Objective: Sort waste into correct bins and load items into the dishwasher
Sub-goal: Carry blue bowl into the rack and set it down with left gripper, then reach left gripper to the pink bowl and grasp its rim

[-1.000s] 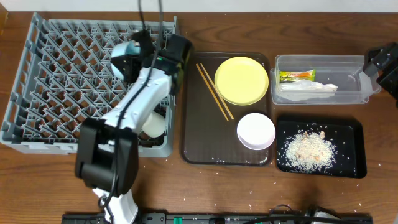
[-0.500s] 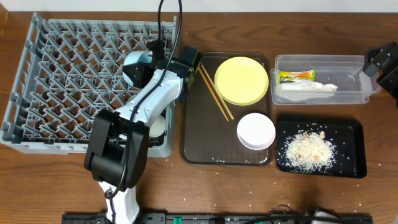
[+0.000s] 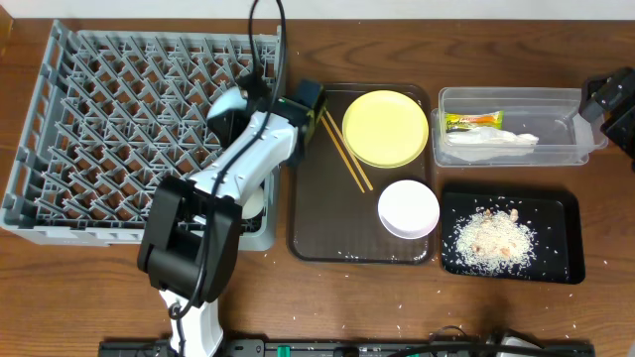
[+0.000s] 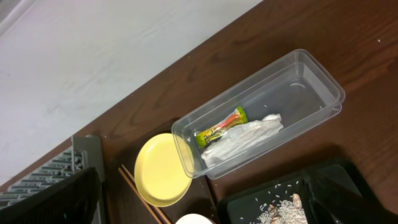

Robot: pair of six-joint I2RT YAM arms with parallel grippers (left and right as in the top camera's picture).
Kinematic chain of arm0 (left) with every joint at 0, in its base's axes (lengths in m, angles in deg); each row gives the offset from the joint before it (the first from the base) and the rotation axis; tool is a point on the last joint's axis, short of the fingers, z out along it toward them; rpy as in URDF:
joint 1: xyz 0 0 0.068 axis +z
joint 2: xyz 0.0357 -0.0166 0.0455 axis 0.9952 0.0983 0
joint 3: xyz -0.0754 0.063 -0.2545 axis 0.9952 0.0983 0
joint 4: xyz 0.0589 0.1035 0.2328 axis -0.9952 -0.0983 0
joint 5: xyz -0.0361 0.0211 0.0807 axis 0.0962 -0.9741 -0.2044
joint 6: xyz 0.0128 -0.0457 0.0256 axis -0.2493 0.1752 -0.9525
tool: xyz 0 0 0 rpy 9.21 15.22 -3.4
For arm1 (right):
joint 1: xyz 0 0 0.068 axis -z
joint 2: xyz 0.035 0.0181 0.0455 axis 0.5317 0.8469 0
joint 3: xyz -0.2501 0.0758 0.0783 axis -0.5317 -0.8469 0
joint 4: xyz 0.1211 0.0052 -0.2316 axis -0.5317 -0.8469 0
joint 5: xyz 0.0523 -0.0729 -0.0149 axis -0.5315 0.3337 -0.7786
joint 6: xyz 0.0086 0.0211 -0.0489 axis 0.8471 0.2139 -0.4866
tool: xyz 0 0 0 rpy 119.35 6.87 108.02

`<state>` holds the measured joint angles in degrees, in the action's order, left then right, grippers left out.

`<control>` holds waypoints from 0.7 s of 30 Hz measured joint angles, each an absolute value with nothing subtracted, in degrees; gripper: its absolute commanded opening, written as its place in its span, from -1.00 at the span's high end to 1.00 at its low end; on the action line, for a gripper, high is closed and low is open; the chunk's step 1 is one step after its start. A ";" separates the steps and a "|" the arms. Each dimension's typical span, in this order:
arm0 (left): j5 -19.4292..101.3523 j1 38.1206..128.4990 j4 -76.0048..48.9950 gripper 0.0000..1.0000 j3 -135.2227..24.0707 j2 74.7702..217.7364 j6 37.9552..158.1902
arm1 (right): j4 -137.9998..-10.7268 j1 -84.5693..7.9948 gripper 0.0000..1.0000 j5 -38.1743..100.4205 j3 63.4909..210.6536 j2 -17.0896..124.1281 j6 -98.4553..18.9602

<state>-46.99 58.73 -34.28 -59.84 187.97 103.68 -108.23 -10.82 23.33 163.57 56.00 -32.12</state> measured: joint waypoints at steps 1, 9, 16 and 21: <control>-45.57 58.45 -34.50 0.27 -59.82 187.97 103.88 | -108.23 -10.82 -0.98 23.33 163.57 56.00 -32.12; -34.97 57.33 -36.47 -0.18 -59.71 187.79 103.55 | -108.23 -10.82 -0.98 23.33 163.55 56.00 -32.12; -20.43 57.31 -36.03 -0.49 -60.73 181.10 98.56 | -108.23 -10.82 -0.99 23.33 163.55 56.00 -32.12; -6.12 57.31 -34.87 -0.56 -62.18 172.47 97.49 | -108.23 -10.82 -0.99 23.33 163.55 56.00 -32.12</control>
